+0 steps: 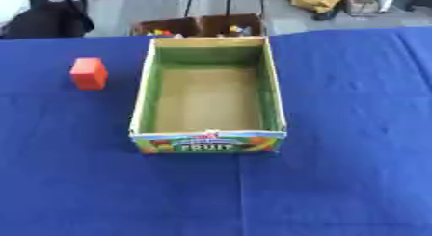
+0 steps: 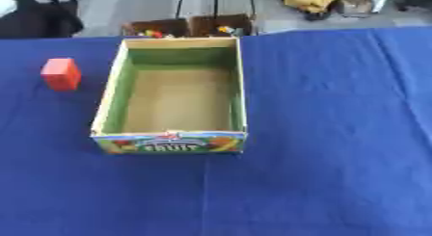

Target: Pick up objects on the table and place them in the box.

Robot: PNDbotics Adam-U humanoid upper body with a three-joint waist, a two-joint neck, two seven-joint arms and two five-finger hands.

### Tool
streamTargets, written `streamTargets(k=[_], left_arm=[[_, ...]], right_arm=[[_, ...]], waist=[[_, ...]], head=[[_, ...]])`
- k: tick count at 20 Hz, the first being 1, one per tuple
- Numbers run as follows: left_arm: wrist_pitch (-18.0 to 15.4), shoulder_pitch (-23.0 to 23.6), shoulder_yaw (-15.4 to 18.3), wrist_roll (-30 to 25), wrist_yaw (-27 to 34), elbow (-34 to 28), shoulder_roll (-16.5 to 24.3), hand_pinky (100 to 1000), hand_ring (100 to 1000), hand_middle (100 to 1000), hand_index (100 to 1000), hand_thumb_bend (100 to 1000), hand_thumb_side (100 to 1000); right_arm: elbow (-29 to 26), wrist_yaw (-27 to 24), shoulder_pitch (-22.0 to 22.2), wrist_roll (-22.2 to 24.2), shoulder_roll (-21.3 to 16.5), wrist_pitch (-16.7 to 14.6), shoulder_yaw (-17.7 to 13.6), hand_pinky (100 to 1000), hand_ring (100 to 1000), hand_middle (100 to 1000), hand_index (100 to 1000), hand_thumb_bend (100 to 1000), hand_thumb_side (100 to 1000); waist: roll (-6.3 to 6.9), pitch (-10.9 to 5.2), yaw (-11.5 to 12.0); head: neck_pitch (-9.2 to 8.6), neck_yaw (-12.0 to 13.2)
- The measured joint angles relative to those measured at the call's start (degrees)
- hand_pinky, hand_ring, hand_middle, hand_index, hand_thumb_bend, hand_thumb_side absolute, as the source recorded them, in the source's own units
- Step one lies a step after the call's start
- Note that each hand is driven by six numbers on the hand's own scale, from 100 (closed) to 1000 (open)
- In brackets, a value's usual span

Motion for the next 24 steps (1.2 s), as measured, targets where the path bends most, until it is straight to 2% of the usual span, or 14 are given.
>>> streamTargets(k=[9,17,22,24], left_arm=[[-0.8,0.06,-1.8,-5.75,0.71,-0.13,2.24,896,988,988,1000,100,1000],[-2.24,-1.9,-3.38,-10.39,2.29,-0.14,3.2,914,1000,995,1000,100,1000],[-0.05,-4.34,-4.56,-12.71,3.34,-0.15,4.56,942,1000,990,1000,100,1000],[1.36,-5.51,-5.03,-13.31,3.47,-0.15,4.89,940,1000,978,1000,141,1000]], right_arm=[[0.0,-0.01,-0.03,0.03,0.0,0.02,0.28,572,670,574,800,100,1000],[0.0,-0.05,-0.04,0.11,0.0,0.13,0.29,572,670,569,797,100,1000],[0.0,-0.13,-0.03,0.03,0.0,0.25,0.31,572,670,567,797,100,1000],[0.0,-0.17,-0.03,0.06,0.0,0.3,0.33,572,670,567,796,100,1000]], waist=[[0.0,0.0,-0.37],[0.0,0.0,-0.38],[0.01,-0.01,-0.74],[0.18,-0.02,-0.88]], head=[[-0.02,0.03],[-0.02,0.45],[-0.01,0.7],[-0.01,0.89]])
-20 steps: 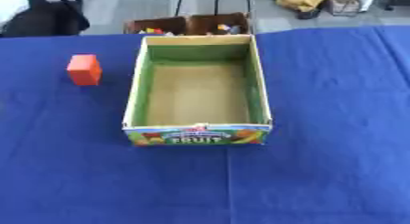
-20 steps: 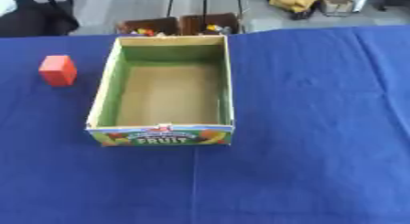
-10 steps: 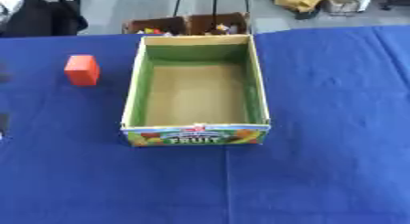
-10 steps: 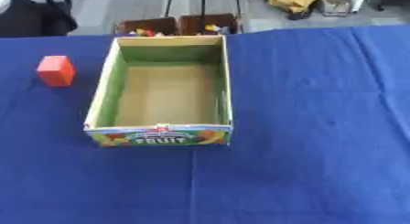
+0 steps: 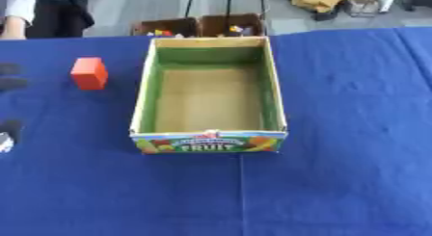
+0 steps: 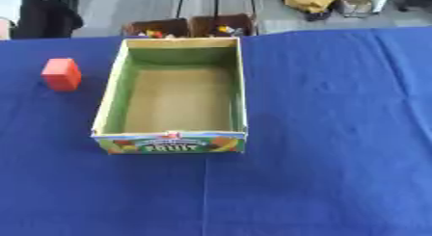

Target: Pick up objects on the table and place them in the box.

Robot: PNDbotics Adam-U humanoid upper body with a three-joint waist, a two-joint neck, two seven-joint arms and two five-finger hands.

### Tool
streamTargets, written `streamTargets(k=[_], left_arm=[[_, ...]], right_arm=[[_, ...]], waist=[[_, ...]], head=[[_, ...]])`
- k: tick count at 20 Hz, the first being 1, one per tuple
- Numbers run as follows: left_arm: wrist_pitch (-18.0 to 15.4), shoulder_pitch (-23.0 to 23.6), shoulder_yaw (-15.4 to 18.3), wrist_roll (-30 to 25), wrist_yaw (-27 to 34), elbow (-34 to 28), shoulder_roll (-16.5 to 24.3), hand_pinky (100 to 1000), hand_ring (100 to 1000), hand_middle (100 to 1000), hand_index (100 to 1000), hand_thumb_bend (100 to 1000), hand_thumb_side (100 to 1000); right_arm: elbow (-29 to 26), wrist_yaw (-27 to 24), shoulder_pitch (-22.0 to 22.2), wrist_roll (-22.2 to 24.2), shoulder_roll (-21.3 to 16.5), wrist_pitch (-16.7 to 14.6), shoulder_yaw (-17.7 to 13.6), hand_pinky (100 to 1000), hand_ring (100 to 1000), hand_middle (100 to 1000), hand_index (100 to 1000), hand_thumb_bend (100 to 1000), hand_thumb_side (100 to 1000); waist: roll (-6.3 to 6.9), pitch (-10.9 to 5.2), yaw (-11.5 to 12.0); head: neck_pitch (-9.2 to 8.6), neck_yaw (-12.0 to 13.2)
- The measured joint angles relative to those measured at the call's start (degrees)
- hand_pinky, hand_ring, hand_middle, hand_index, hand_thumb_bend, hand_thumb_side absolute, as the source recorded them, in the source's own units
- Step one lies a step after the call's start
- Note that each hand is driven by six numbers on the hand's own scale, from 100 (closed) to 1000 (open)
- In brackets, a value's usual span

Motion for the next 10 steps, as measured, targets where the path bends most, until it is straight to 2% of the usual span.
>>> streamTargets(k=[2,4,5,6,7,8,10], left_arm=[[1.25,-1.22,-0.53,0.0,0.03,-0.01,0.36,936,995,966,1000,246,1000],[2.26,-2.17,-1.18,0.09,0.05,-0.01,0.44,893,965,952,1000,303,982],[2.75,-2.72,-1.54,0.06,0.23,-0.01,0.54,893,965,952,1000,303,982],[3.27,-3.31,-1.87,-0.04,0.57,-0.01,0.57,874,947,938,1000,332,914],[3.84,-3.97,-2.19,-0.17,1.1,0.0,0.57,873,946,937,1000,337,895],[4.41,-4.68,-2.47,-0.33,1.71,0.09,0.57,872,937,935,1000,333,832],[5.28,-6.23,-3.13,-0.75,2.84,1.11,0.57,880,942,952,1000,326,790]], right_arm=[[0.0,-0.04,0.02,0.06,0.0,0.07,0.02,572,670,565,796,100,1000],[0.0,-0.07,0.02,0.09,0.0,0.11,0.14,573,670,563,793,100,1000],[0.0,-0.08,0.03,0.11,0.0,0.14,0.2,573,670,563,793,100,1000],[0.0,-0.08,0.04,0.17,0.0,0.2,0.28,573,670,562,792,100,1000],[0.0,-0.1,0.04,0.22,0.0,0.26,0.29,573,670,562,792,100,1000],[0.0,-0.12,0.05,0.28,0.0,0.33,0.3,573,670,560,791,100,1000],[0.0,-0.16,0.07,0.24,0.0,0.48,0.3,572,669,559,790,100,1000]], waist=[[0.1,0.0,-0.36],[0.15,0.0,-0.51],[0.23,0.0,-0.6],[0.34,0.0,-0.63],[0.43,0.0,-0.65],[0.48,0.0,-0.74],[0.5,0.0,-0.96]], head=[[0.0,0.15],[0.0,0.3],[0.01,0.38],[0.01,0.46],[0.01,0.6],[0.01,0.66],[0.01,0.82]])
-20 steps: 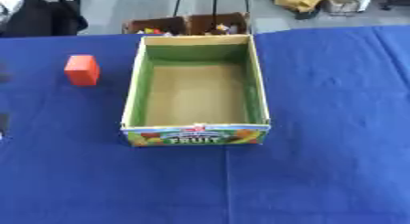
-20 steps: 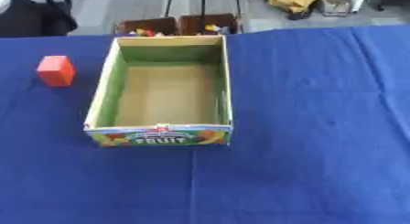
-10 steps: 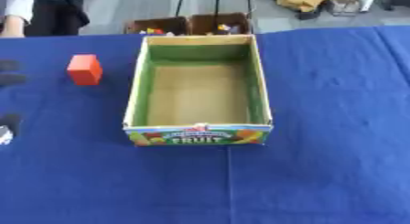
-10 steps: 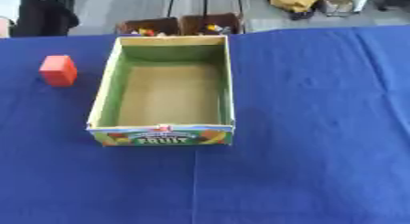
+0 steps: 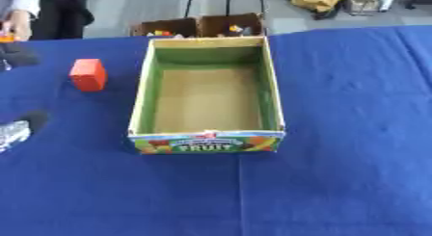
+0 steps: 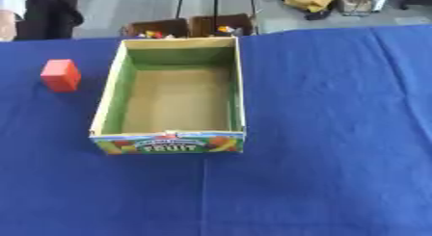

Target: Pick up objects on the table and place them in the box.

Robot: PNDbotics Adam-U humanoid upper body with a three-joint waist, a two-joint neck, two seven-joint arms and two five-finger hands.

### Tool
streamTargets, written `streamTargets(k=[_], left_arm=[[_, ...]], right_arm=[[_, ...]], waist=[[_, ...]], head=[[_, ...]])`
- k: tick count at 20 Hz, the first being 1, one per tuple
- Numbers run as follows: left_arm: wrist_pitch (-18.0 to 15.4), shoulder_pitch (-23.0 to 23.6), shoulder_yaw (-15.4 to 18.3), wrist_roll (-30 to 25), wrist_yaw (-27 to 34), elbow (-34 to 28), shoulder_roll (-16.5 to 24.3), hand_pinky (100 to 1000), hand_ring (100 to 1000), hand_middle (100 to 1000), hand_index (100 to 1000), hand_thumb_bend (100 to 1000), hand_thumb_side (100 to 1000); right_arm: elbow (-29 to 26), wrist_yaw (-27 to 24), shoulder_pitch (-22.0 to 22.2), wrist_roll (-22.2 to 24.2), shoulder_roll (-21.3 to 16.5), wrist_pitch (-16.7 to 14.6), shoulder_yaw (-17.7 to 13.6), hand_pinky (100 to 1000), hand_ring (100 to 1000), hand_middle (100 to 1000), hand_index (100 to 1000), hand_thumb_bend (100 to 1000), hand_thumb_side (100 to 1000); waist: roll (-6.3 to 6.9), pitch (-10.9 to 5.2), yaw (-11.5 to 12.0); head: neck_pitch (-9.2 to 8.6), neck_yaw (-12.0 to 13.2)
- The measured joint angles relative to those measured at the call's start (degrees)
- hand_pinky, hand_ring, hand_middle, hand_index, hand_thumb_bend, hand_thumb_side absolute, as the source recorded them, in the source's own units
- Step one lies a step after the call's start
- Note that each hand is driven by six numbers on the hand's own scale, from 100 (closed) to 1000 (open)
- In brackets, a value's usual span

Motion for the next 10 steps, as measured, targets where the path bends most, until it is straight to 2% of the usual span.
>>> streamTargets(k=[4,10], left_arm=[[0.48,-3.86,-1.42,-1.15,0.78,3.55,-0.12,886,959,984,1000,341,807],[-0.75,-10.35,-2.84,-1.57,0.09,11.31,-2.18,862,958,1000,1000,260,732]], right_arm=[[0.0,-0.15,0.04,-0.03,-0.01,0.25,0.04,572,669,557,788,100,1000],[0.0,-0.21,0.44,0.11,-0.09,0.42,0.37,573,669,553,781,100,1000]], waist=[[0.27,-0.02,-0.35],[0.42,-0.03,-0.96]], head=[[0.0,0.31],[0.04,0.82]])
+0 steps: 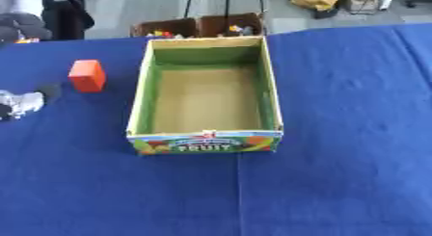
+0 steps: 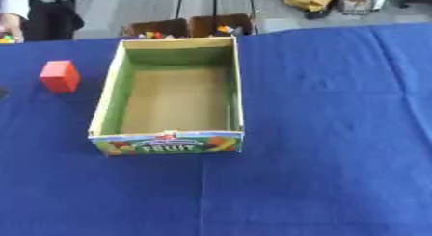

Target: Pick up objects on the table and place them in the box.

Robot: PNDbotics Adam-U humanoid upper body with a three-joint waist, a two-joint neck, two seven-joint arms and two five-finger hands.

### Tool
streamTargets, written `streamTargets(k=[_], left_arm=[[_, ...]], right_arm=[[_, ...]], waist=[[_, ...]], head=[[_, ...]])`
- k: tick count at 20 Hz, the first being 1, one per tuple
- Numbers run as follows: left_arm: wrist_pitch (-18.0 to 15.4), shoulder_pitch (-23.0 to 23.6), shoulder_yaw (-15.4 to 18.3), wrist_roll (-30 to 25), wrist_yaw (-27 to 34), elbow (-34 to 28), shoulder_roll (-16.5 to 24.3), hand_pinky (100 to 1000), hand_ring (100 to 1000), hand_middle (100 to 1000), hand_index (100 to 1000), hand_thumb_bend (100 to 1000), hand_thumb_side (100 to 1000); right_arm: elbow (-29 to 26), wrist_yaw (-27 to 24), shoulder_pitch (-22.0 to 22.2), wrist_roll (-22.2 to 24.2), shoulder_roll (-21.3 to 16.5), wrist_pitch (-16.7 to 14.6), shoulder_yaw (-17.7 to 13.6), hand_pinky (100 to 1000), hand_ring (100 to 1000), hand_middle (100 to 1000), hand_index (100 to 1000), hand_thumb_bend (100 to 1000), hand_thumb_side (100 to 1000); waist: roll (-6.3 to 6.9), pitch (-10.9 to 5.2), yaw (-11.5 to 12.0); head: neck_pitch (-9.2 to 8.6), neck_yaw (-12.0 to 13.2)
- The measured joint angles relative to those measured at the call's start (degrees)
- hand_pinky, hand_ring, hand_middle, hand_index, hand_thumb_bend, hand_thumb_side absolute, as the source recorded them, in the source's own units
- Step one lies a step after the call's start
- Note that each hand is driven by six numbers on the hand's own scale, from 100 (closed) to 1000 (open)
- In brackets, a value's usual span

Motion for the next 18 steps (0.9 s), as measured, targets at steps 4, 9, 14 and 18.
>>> streamTargets(k=[4,9,14,18], left_arm=[[-1.36,-4.01,-0.74,0.39,-0.71,6.25,-2.0,853,941,976,1000,172,644],[-3.39,-8.11,-1.37,-0.97,-2.05,14.8,-4.71,863,946,999,1000,119,616],[-6.39,-11.56,-1.4,-4.96,-3.45,23.19,-7.67,920,975,1000,1000,151,644],[-8.67,-13.59,-1.34,-8.48,-5.93,28.49,-9.66,931,987,1000,1000,183,669]], right_arm=[[0.0,-0.22,-0.01,0.13,-0.15,0.18,0.11,573,669,551,781,100,1000],[0.0,-0.64,-0.04,0.12,-0.46,0.27,0.37,573,669,550,780,100,1000],[0.0,-1.05,-0.33,0.12,-0.48,0.29,0.7,573,669,549,778,100,999],[0.0,-1.35,-0.52,0.19,-0.68,0.27,0.85,573,669,547,776,100,998]], waist=[[0.18,0.0,-0.52],[0.5,0.0,-1.36],[0.51,0.05,-2.23],[0.87,0.05,-3.05]], head=[[0.0,0.51],[0.02,1.27],[-0.03,2.27],[-0.1,3.01]])
